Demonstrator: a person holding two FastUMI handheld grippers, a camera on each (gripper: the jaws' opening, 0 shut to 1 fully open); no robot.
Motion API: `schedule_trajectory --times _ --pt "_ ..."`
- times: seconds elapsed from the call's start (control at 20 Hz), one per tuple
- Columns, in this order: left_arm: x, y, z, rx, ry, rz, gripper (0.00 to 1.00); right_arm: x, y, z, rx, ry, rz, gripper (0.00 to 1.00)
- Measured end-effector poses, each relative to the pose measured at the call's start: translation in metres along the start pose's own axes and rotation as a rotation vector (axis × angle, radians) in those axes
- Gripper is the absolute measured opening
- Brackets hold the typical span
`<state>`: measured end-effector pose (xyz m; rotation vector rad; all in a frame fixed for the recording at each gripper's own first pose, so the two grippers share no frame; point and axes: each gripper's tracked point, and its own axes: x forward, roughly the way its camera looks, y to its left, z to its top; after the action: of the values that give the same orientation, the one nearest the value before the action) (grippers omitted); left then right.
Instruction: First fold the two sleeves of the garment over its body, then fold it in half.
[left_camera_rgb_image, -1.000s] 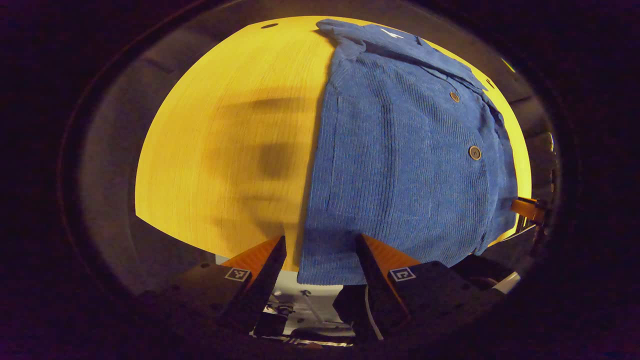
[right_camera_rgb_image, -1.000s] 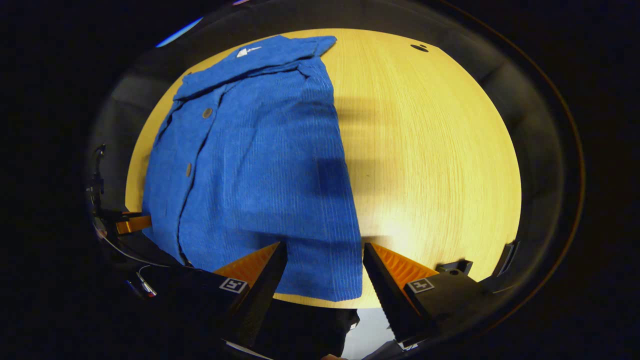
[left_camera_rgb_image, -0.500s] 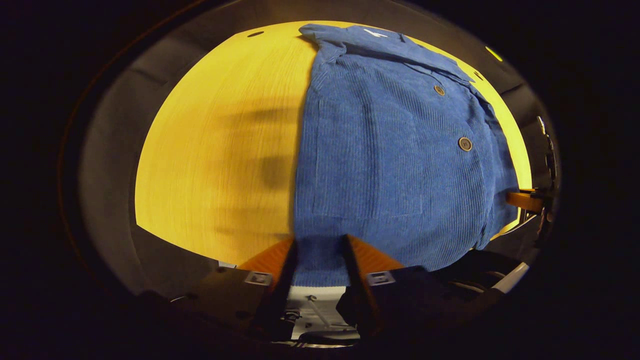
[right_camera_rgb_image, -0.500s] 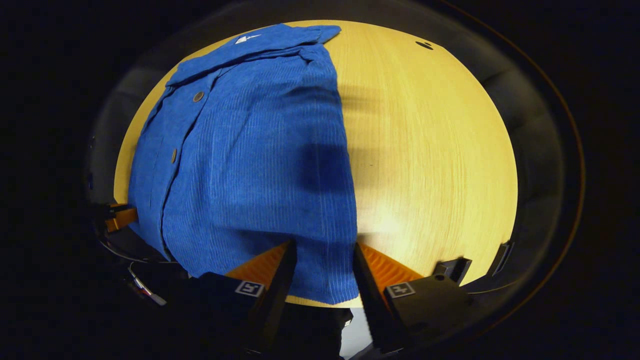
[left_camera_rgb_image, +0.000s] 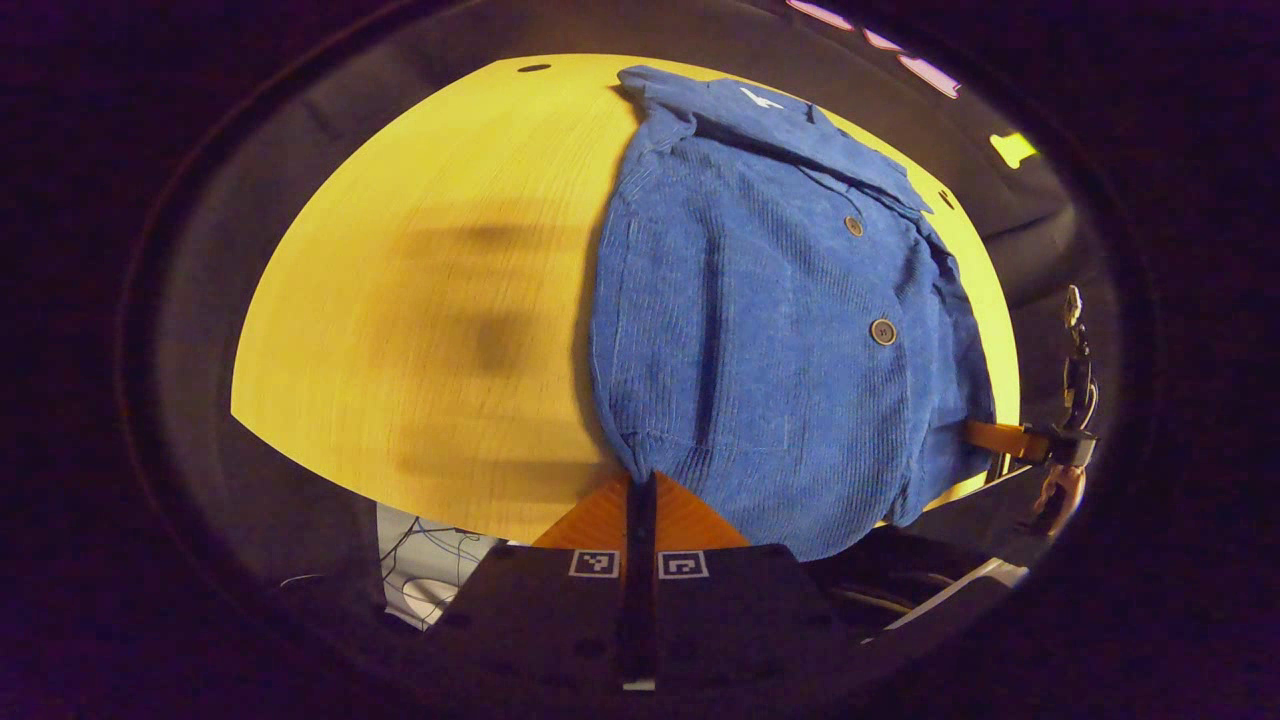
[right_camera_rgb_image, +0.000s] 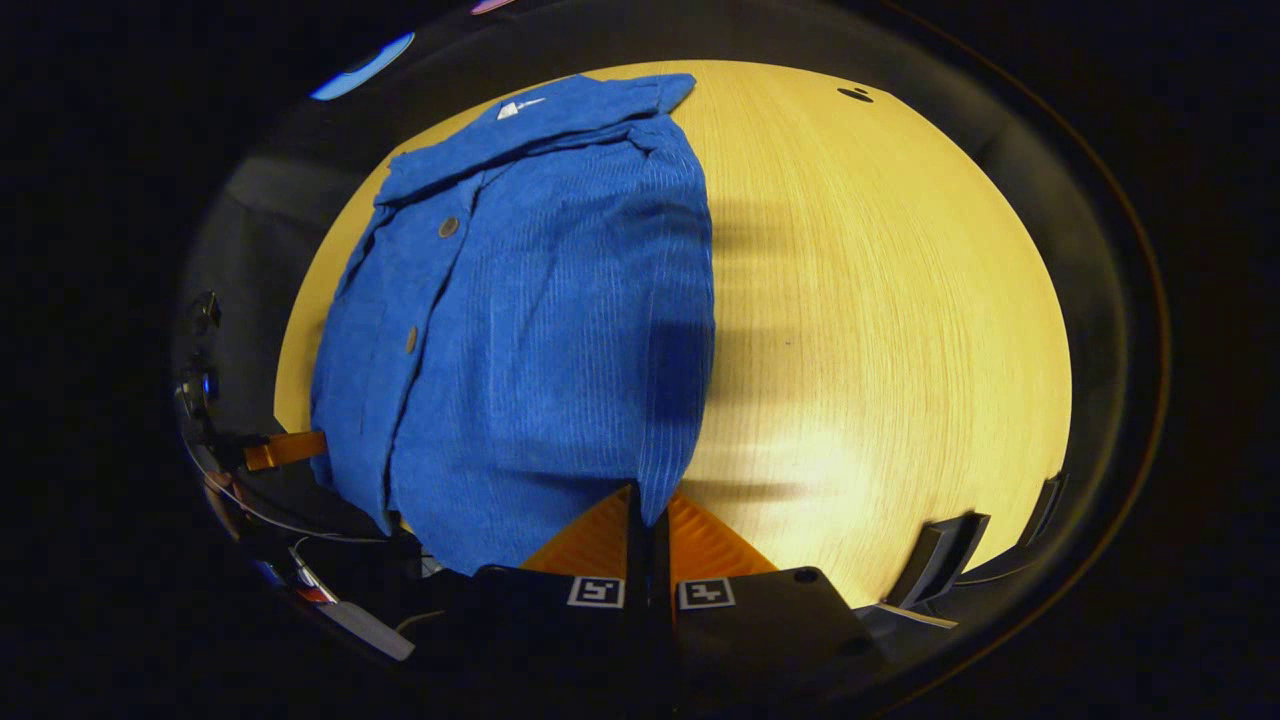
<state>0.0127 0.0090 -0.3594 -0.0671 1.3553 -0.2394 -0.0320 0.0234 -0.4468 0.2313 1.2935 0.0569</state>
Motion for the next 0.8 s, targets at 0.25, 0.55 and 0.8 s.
schedule_trajectory --times 0.25,0.55,0.8 --pt "-0.040 -0.025 0.015 0.059 -0.074 -0.060 0.00 -0.047 0.030 0.026 -0.005 -0.089 0.064 0.05" --pt "-0.112 -0.057 0.079 0.116 -0.262 -0.156 0.00 -0.109 0.069 0.112 -0.033 -0.283 0.141 0.05" --pt "-0.170 -0.065 0.171 0.169 -0.407 -0.173 0.00 -0.159 0.090 0.197 -0.071 -0.451 0.145 0.05"
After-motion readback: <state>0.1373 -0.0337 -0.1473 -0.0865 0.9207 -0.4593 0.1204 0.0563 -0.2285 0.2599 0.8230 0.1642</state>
